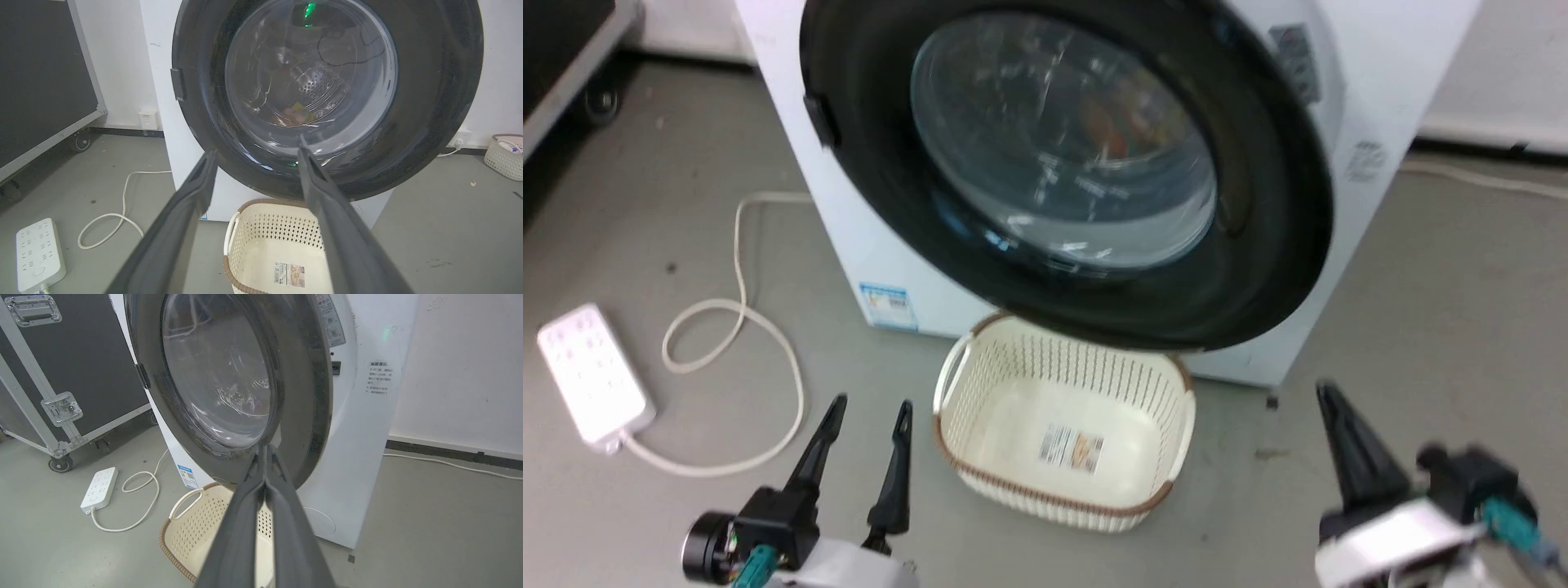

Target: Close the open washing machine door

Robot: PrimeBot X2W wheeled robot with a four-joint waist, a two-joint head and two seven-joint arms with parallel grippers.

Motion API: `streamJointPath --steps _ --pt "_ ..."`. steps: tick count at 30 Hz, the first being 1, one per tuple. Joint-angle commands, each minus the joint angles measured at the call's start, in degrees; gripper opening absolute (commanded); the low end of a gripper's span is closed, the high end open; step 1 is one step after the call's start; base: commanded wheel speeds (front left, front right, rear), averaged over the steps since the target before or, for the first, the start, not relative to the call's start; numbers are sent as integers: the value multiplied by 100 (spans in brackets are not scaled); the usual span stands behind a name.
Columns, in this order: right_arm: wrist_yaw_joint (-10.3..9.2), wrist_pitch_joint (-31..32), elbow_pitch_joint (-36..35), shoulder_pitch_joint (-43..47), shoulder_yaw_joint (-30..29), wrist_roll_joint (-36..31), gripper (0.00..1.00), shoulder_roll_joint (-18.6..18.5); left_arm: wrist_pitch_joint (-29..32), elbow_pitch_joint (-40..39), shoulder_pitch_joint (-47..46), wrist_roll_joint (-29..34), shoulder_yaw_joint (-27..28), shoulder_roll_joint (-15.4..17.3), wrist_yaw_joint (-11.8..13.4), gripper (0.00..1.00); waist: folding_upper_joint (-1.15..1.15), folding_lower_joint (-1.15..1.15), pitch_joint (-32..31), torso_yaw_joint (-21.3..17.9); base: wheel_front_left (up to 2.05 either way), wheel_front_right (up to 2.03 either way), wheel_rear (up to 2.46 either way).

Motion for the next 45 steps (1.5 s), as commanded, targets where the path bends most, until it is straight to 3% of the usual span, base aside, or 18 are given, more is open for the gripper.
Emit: streamJointPath --steps 1,5,6,7,16,23,32,45 --pt "5 -26 -42 -332 142 13 0 -202 -25 -65 -143 61 21 -44 -21 100 -1 0 370 178 0 0 0" --pt "5 -26 227 -1023 530 451 0 -627 -25 -116 -316 -32 42 -129 -53 100 -1 0 746 322 0 0 0" --pt "5 -23 344 -1230 698 477 0 -807 -25 -124 -342 -78 51 -148 -61 100 -1 0 823 352 0 0 0" --pt "5 14 714 -1886 1098 691 0 -1238 -25 -123 -419 81 -39 -168 -78 100 -1 0 1024 435 0 0 0" --pt "5 138 1635 -3620 1848 1394 0 -2110 -25 -196 -677 123 -144 -204 -93 100 -1 0 1522 620 0 0 0" --pt "5 242 2378 -4649 1988 2022 0 -2309 -25 -245 -767 38 -303 -209 9 100 -1 0 1816 707 0 0 0" --pt "5 250 3310 -5520 1935 2439 0 -2155 -25 -282 -804 54 -354 -210 63 100 -1 0 1961 679 0 0 0" --pt "5 8 3557 -5355 2349 2832 0 -2164 -25 -208 -799 89 -299 -210 83 100 -1 0 1553 535 0 0 0"
